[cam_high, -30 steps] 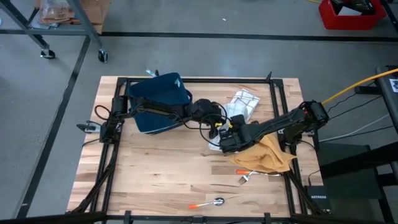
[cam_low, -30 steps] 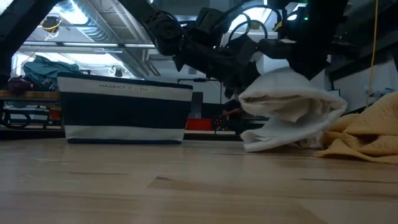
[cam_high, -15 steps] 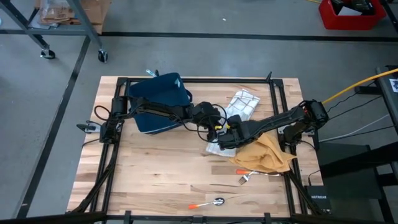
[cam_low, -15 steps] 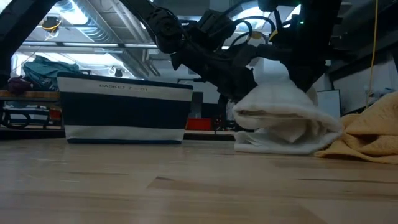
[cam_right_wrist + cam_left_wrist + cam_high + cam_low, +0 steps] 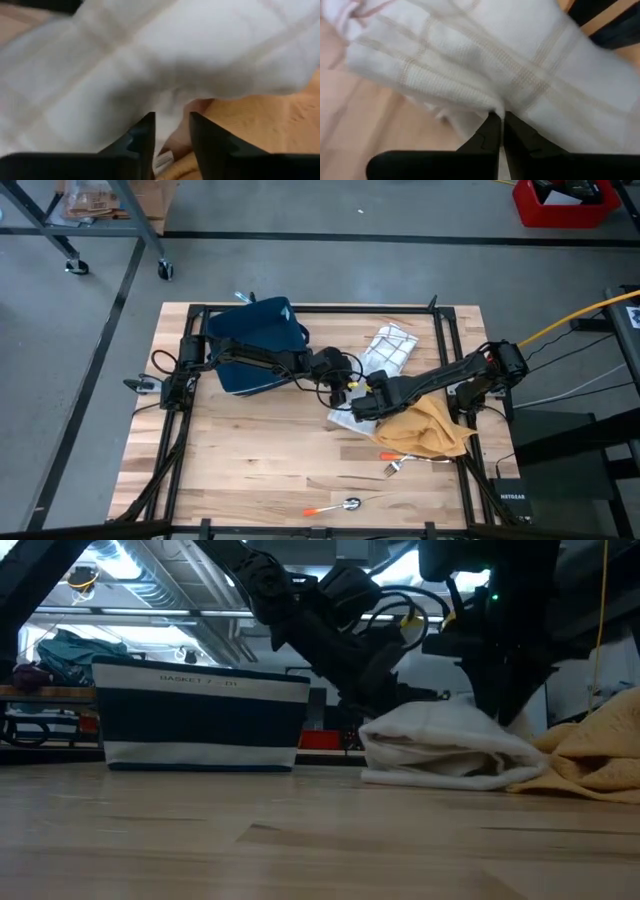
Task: Fold towel
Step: Stack the left white patterned towel on the right white patterned towel
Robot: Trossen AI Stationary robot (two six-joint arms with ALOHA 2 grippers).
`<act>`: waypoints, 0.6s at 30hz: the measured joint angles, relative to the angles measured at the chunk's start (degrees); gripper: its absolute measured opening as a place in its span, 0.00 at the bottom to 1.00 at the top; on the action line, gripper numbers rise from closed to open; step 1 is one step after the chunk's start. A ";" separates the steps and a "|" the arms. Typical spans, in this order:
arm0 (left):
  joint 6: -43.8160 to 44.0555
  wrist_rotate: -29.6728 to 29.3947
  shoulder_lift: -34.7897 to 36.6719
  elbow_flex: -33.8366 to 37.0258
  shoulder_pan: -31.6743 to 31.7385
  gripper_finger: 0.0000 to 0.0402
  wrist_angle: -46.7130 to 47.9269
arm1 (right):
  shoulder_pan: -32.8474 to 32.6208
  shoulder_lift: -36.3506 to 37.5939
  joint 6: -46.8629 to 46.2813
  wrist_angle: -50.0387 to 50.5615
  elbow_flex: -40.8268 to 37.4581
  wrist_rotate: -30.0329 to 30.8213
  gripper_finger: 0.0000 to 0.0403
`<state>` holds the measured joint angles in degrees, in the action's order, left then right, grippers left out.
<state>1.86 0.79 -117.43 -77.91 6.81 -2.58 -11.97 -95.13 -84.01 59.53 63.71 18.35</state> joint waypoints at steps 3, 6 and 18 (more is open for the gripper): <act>-2.82 -3.78 0.00 0.00 0.04 0.01 1.96 | 0.00 0.00 -0.23 -1.57 -1.07 -0.11 0.35; -3.81 -5.61 0.04 0.02 0.04 0.01 2.02 | 0.00 0.00 -0.44 -2.32 -1.08 0.13 0.35; -3.36 -6.00 6.60 0.05 -0.54 0.01 4.35 | 0.00 0.15 2.49 2.07 3.57 1.57 0.24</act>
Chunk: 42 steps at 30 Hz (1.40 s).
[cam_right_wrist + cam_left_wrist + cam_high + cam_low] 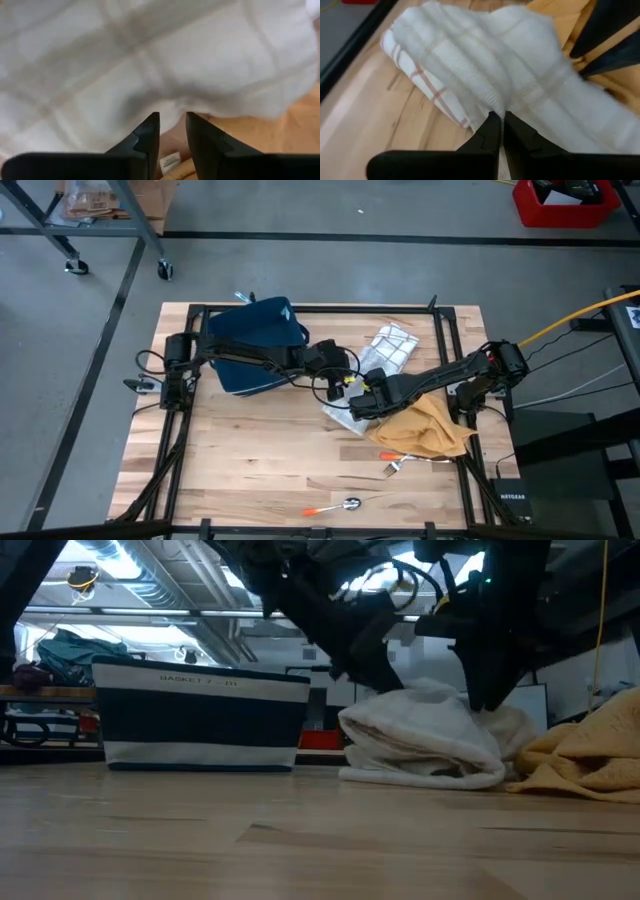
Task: Fold towel
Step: Stack the left white patterned towel on the right white patterned towel
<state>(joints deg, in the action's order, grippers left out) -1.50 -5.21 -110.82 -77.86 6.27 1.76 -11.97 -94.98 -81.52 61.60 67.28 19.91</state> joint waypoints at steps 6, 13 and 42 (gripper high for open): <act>-3.50 -0.17 2.07 -0.01 -1.03 0.01 4.39 | 0.00 0.00 0.13 0.92 0.55 1.82 0.22; -6.13 -3.07 2.12 -0.01 -0.84 0.01 4.83 | 0.00 0.00 0.11 1.01 0.55 1.99 0.22; 10.29 8.00 2.12 -0.01 -0.61 0.38 11.54 | 0.09 0.00 -14.19 -6.71 0.55 -0.82 0.26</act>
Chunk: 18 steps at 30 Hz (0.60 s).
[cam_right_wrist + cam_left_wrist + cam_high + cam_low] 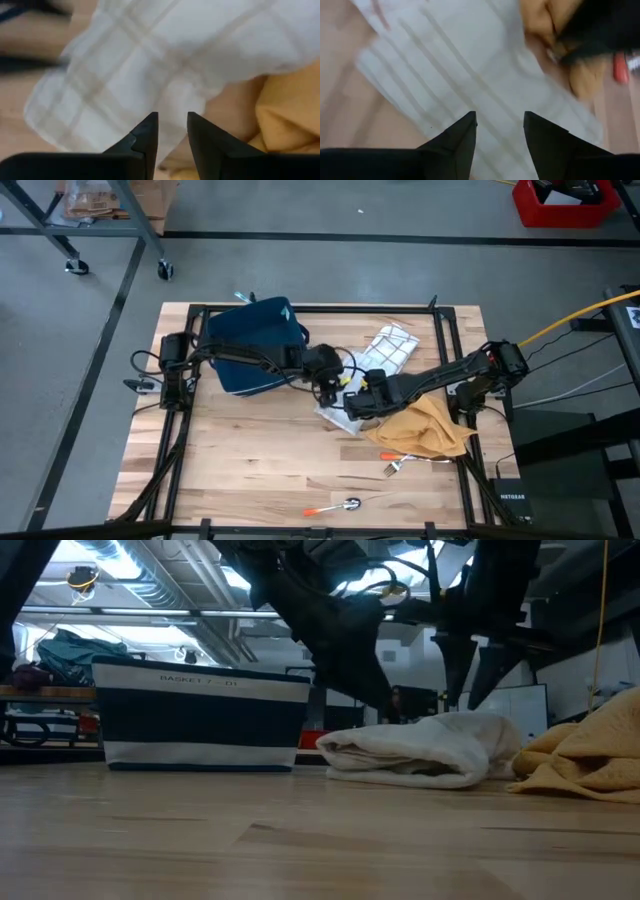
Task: Fold towel
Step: Stack the left white patterned towel on the right white patterned towel
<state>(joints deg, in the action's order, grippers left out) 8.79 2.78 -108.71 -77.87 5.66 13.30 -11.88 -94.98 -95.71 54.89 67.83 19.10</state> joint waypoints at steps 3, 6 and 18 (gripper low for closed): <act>-0.18 0.09 0.00 0.71 -1.56 0.36 2.67 | 1.09 0.00 0.24 2.56 -0.46 2.29 0.24; -0.31 0.03 -0.04 2.41 -3.11 0.34 2.74 | 2.51 -0.02 0.37 2.50 -3.12 4.67 0.21; -1.94 -0.39 -3.87 8.08 -6.26 0.34 -0.31 | 7.00 -0.04 0.18 -2.03 -12.68 4.33 0.18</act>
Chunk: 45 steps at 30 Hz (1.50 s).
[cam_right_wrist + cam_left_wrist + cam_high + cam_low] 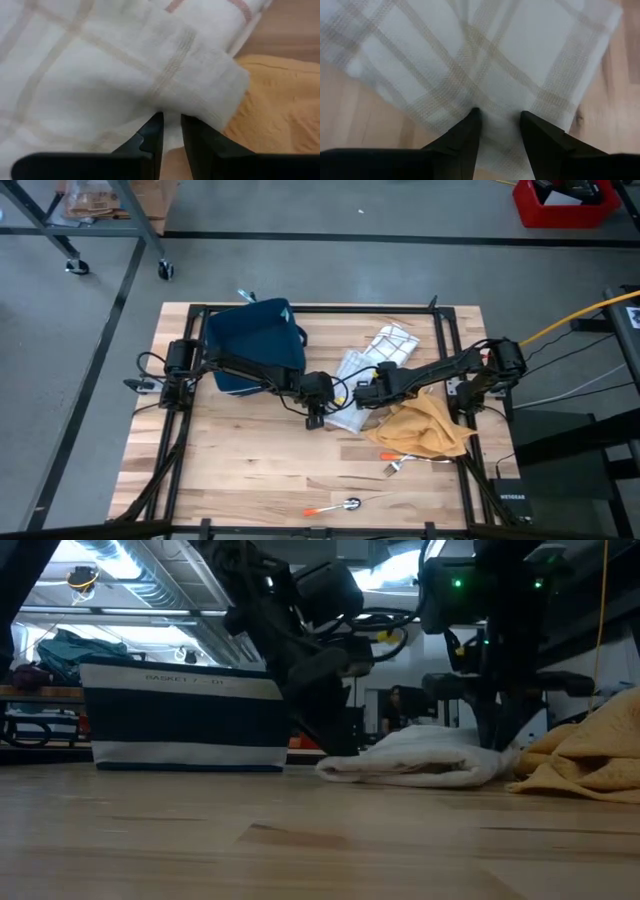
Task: Fold towel
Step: Stack the left white patterned towel on the right white patterned towel
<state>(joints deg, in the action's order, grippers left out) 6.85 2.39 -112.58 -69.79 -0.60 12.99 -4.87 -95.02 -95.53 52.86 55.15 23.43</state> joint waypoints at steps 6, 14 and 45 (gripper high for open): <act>0.46 0.04 0.69 0.29 0.13 0.34 0.71 | 0.01 0.02 0.12 -1.25 -0.33 -0.16 0.18; 0.66 -0.25 7.28 -1.05 2.27 0.34 1.52 | 0.06 0.02 8.82 -0.72 6.85 -3.26 0.18; 7.45 1.69 10.25 -1.61 6.17 0.34 24.11 | -6.62 0.02 17.89 4.14 17.40 -15.49 0.18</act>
<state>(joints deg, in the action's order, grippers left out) 14.31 4.08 -102.32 -71.40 5.57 37.10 -11.50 -95.00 -77.63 57.00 72.55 7.94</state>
